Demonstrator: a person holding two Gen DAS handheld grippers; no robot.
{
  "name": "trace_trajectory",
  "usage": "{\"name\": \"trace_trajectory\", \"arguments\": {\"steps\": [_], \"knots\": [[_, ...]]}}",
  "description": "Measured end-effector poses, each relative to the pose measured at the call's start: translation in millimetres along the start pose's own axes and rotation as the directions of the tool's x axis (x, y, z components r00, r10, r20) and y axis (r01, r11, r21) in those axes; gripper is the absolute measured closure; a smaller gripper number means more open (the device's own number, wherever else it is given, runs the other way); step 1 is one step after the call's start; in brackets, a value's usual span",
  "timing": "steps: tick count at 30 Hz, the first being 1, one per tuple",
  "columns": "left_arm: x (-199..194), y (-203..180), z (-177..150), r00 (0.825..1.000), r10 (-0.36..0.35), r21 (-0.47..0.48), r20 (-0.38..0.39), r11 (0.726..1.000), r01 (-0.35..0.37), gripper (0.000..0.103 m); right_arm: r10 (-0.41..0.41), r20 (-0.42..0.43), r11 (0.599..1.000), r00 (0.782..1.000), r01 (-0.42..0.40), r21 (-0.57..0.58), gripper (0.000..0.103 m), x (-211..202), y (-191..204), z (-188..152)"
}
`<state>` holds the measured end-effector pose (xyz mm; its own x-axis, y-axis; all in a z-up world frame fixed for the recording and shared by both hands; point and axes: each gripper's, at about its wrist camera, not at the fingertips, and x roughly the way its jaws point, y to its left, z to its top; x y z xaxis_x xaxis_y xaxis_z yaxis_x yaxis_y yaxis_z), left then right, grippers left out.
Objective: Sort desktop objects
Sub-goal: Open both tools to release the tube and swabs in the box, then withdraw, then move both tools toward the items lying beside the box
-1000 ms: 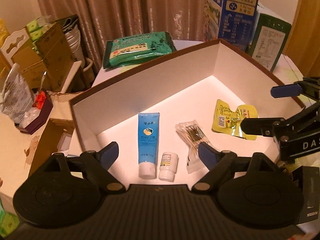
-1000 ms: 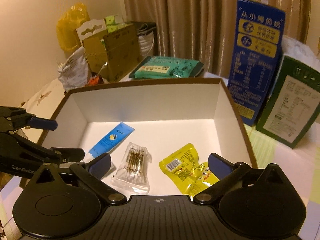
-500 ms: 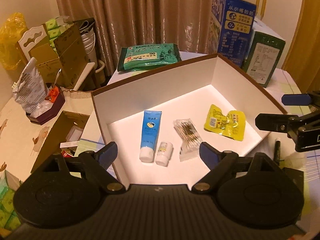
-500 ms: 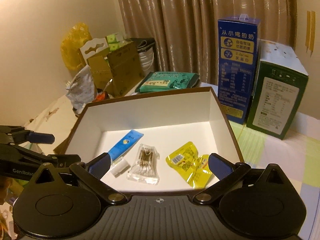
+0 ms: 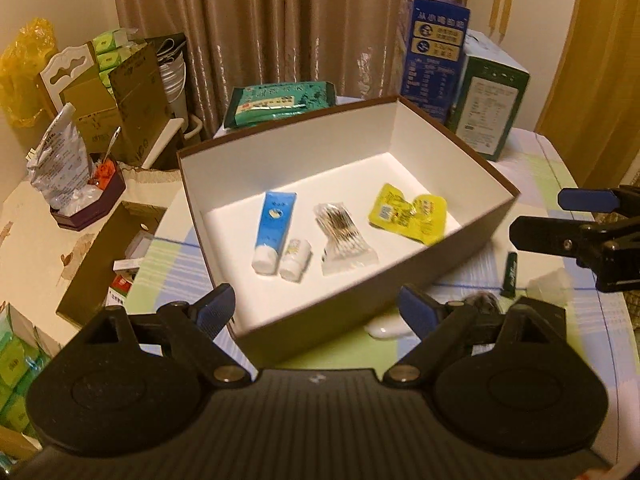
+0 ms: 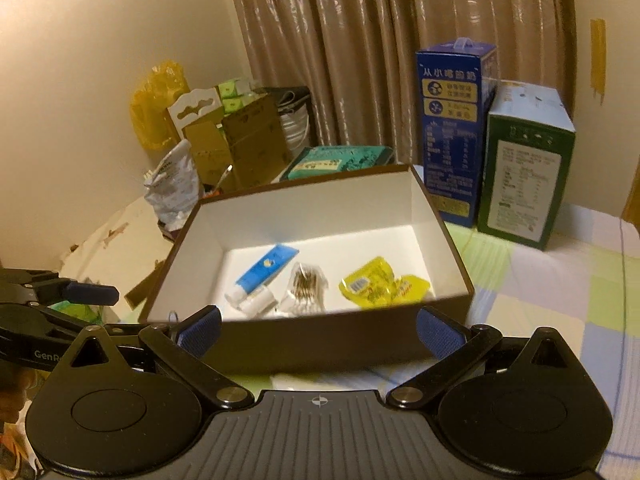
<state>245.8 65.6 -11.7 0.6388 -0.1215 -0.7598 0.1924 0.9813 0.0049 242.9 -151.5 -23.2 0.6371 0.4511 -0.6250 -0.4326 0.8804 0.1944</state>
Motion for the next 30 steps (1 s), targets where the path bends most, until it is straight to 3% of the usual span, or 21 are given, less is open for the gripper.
{"name": "trace_trajectory", "arguments": {"steps": [14, 30], "knots": [[-16, -21, -42, 0.999, -0.017, -0.014, -0.051, 1.0, 0.016, 0.016, -0.052, -0.058, 0.998, 0.997, 0.051, -0.025, 0.002, -30, 0, -50], [0, -49, -72, 0.988, -0.037, 0.011, -0.147, 0.999, 0.039, 0.017, -0.135, -0.171, 0.983, 0.976, 0.154, 0.101, 0.002, -40, -35, -94]]}}
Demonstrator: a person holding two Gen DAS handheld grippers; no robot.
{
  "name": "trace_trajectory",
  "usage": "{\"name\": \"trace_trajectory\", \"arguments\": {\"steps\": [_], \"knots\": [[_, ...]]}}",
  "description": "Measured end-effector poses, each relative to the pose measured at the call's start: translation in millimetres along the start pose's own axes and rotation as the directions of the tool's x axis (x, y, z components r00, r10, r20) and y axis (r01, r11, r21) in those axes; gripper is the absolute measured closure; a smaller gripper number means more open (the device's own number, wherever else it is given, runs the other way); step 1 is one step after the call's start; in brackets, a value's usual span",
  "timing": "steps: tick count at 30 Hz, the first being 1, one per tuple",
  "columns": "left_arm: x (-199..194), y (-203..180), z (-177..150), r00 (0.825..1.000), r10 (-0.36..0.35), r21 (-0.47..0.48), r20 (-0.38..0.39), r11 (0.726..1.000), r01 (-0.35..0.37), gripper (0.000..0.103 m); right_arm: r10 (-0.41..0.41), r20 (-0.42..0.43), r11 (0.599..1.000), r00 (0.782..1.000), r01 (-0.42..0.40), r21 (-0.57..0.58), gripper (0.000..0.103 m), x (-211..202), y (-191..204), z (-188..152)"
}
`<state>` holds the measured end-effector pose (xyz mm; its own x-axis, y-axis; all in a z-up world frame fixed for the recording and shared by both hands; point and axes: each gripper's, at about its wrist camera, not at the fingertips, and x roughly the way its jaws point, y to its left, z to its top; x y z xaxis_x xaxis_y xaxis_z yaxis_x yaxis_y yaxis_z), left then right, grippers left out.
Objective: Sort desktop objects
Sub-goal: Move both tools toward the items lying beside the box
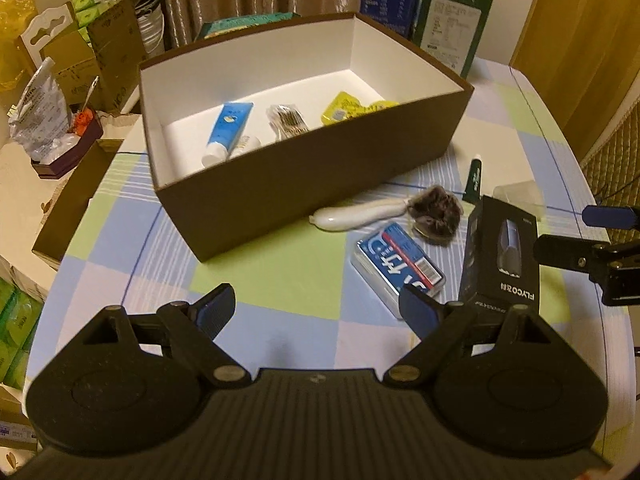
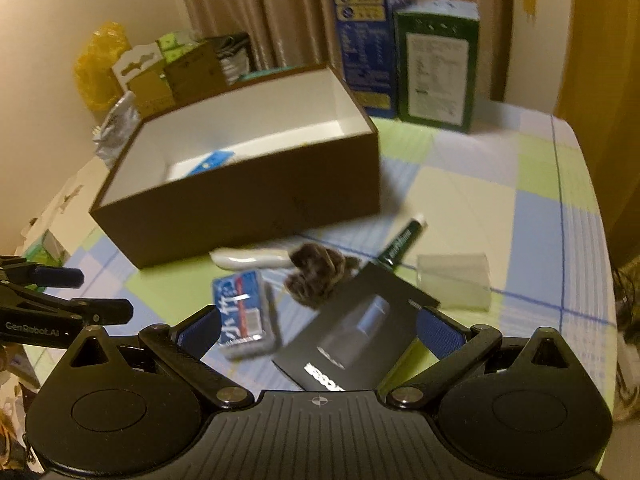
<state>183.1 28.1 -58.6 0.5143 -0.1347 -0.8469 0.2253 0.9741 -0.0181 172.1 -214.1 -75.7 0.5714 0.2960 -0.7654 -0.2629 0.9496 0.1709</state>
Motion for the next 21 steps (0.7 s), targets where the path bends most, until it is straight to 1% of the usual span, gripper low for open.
{"name": "trace_trajectory", "arguments": {"steps": [3, 9, 15, 21], "knots": [[6, -6, -1, 1.0, -0.007, 0.008, -0.015, 1.0, 0.008, 0.017, -0.016, -0.013, 1.0, 1.0, 0.016, 0.022, 0.002, 2, -7, -5], [23, -17, -4, 0.999, -0.014, 0.027, -0.052, 1.0, 0.016, 0.017, -0.069, -0.047, 0.993, 0.996, 0.073, 0.09, 0.002, 6, -23, -13], [42, -27, -4, 0.996, -0.036, 0.041, -0.084, 0.998, 0.04, 0.017, -0.119, -0.089, 0.978, 0.989, 0.132, 0.159, 0.002, 11, -40, -21], [65, -39, 5, 0.993, -0.071, 0.04, -0.092, 0.996, 0.075, 0.017, -0.149, -0.113, 0.96, 0.982, 0.171, 0.223, 0.002, 14, -58, -28]]}}
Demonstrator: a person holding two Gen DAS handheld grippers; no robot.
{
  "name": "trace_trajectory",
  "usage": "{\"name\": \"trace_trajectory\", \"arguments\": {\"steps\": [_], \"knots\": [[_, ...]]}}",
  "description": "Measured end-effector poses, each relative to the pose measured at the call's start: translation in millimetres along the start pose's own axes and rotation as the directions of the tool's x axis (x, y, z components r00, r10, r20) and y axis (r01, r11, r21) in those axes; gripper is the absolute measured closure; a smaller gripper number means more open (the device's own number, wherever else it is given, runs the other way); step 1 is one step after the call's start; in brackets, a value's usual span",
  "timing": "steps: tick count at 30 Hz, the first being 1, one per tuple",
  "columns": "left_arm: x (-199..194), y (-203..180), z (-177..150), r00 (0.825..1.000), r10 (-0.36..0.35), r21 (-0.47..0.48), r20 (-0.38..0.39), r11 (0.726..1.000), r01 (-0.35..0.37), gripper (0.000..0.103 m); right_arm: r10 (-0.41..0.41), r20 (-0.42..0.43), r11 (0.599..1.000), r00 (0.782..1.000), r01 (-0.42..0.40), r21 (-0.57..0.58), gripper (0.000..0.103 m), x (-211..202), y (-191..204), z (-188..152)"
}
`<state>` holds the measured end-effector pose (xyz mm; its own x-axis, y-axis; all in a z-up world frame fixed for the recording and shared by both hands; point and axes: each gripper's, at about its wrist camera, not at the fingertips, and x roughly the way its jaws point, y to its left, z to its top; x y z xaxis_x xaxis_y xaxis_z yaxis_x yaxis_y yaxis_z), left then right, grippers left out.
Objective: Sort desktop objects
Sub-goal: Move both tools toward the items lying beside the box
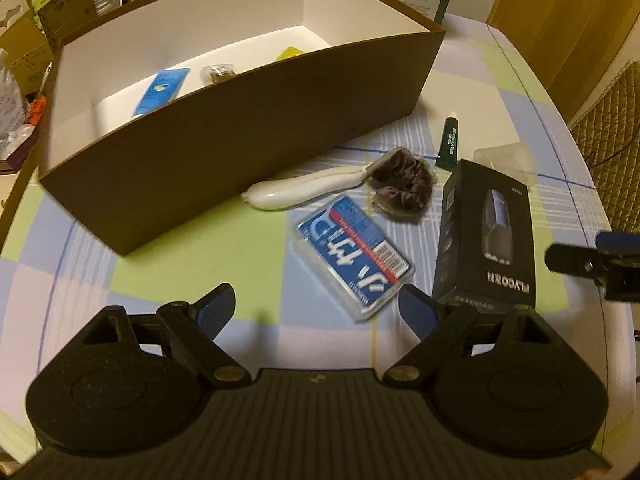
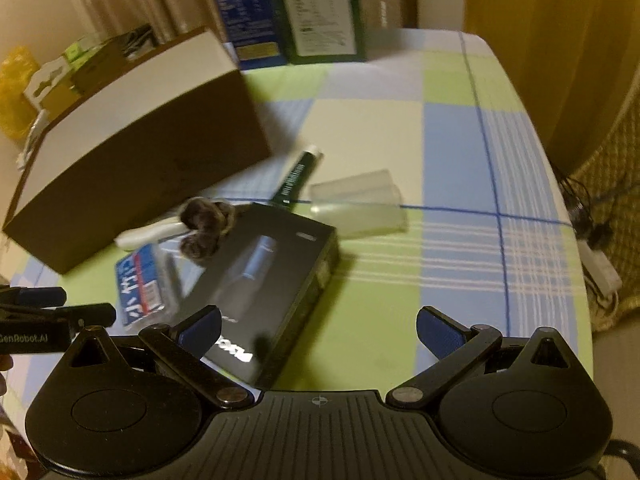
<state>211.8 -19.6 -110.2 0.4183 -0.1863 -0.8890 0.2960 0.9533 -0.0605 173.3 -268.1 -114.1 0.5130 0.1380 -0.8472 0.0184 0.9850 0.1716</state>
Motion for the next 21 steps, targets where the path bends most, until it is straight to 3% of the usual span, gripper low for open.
{"name": "trace_trajectory", "arguments": {"steps": [8, 16, 21], "knots": [[29, -9, 21, 1.0, -0.008, 0.003, 0.002, 1.0, 0.008, 0.017, -0.041, -0.01, 0.997, 0.999, 0.042, 0.066, 0.002, 5, -16, 0], [61, -12, 33, 1.0, 0.005, 0.013, -0.022, 1.0, -0.005, 0.018, -0.034, -0.002, 0.997, 0.999, 0.034, 0.074, 0.002, 8, -10, 4], [62, -2, 29, 1.0, -0.017, 0.021, -0.02, 1.0, 0.018, 0.021, -0.017, -0.003, 0.997, 1.0, 0.018, 0.072, 0.002, 13, -2, 7]]}}
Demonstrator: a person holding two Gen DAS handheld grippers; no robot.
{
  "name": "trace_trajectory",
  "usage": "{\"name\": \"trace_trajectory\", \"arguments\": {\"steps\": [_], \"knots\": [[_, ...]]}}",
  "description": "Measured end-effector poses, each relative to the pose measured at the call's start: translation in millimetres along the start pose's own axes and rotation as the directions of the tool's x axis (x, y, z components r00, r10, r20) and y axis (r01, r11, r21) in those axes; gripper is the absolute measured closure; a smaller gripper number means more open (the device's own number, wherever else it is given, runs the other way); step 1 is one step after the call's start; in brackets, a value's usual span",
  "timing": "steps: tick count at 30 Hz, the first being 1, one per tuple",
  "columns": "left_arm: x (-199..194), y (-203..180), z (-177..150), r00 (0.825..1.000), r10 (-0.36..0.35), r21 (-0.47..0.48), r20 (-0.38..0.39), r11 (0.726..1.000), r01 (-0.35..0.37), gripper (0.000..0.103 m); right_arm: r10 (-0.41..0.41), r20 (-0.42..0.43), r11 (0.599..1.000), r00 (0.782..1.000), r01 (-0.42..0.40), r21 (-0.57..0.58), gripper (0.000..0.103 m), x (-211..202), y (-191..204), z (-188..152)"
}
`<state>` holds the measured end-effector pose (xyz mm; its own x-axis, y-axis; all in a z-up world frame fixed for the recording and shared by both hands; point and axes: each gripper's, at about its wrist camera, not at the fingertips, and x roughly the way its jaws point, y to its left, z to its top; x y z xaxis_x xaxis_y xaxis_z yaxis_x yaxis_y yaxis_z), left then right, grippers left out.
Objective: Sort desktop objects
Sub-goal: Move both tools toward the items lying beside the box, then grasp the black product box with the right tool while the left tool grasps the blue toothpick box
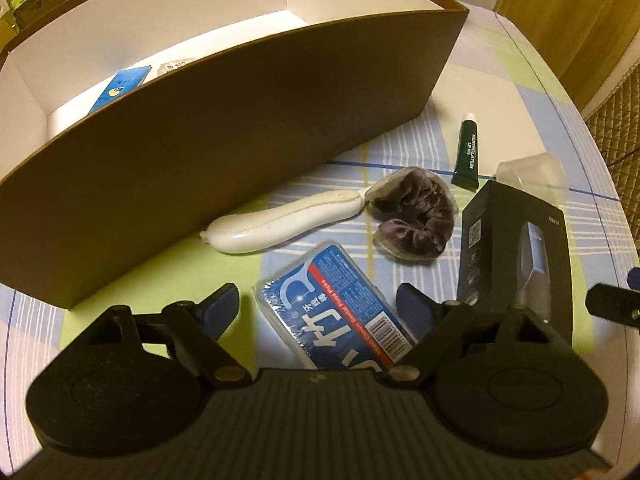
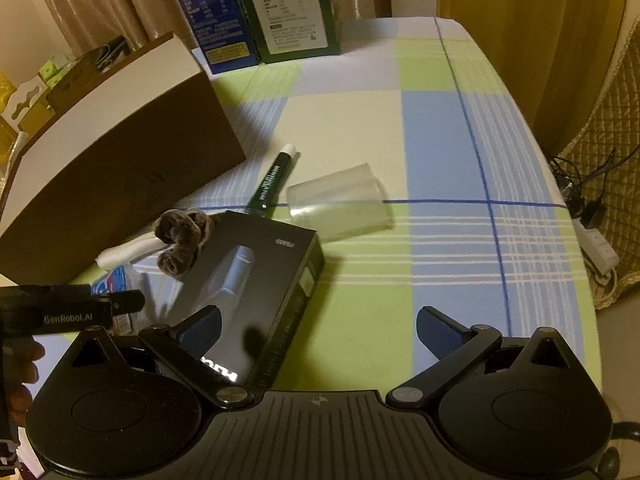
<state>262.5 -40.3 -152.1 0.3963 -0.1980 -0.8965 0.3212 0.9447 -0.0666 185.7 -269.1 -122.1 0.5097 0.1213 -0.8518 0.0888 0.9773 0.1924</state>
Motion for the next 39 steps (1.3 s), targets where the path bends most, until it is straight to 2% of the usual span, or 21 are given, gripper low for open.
{"name": "trace_trajectory", "arguments": {"steps": [3, 8, 11, 15, 17, 18, 19, 24, 27, 29, 31, 39], "knots": [[-3, 7, -5, 1.0, 0.009, 0.021, 0.006, 1.0, -0.009, 0.024, 0.019, 0.003, 1.0, 1.0, -0.019, -0.015, 0.002, 3, 10, 3], [-4, 26, -17, 0.999, 0.034, 0.019, -0.018, 0.999, -0.033, 0.035, 0.034, -0.002, 0.998, 0.999, -0.034, -0.053, 0.002, 17, 40, 11], [-6, 37, -27, 0.998, 0.053, 0.016, -0.022, 0.998, -0.053, 0.035, -0.004, -0.02, 0.998, 1.0, 0.003, -0.064, 0.002, 31, 56, 14], [-11, 47, -34, 0.998, 0.064, 0.011, -0.024, 0.998, -0.064, 0.036, -0.099, -0.051, 0.993, 0.994, 0.095, -0.077, 0.002, 50, 68, 15], [-13, 48, -34, 0.998, 0.059, 0.012, -0.021, 0.998, -0.058, 0.036, -0.113, -0.062, 0.991, 0.992, 0.109, -0.073, 0.003, 58, 66, 15], [-14, 48, -34, 0.998, 0.056, 0.018, -0.014, 0.998, -0.055, 0.036, -0.103, -0.063, 0.992, 0.993, 0.099, -0.076, 0.01, 60, 64, 14], [-15, 47, -33, 0.998, 0.054, 0.026, -0.008, 0.998, -0.054, 0.037, -0.083, -0.068, 0.994, 0.994, 0.077, -0.081, 0.013, 61, 62, 13], [-15, 43, -27, 0.998, 0.053, 0.089, 0.018, 0.995, -0.054, 0.038, -0.059, -0.081, 0.991, 0.995, 0.048, -0.126, 0.016, 56, 54, 10], [-10, 42, -21, 0.999, 0.048, 0.107, 0.012, 0.993, -0.049, 0.039, -0.037, -0.09, 0.988, 0.995, 0.023, -0.154, 0.017, 49, 44, 4], [-5, 40, -20, 0.999, 0.044, 0.12, 0.001, 0.992, -0.044, 0.047, -0.028, -0.098, 0.985, 0.995, 0.011, -0.172, 0.017, 43, 37, 0], [-2, 38, -19, 0.999, 0.043, 0.129, -0.005, 0.991, -0.042, 0.047, -0.028, -0.101, 0.984, 0.995, 0.01, -0.179, 0.017, 38, 29, -5], [-5, 20, -30, 0.999, 0.042, 0.145, 0.003, 0.989, -0.042, 0.048, -0.067, -0.092, 0.986, 0.994, 0.052, -0.159, 0.017, 31, 21, -12]]}}
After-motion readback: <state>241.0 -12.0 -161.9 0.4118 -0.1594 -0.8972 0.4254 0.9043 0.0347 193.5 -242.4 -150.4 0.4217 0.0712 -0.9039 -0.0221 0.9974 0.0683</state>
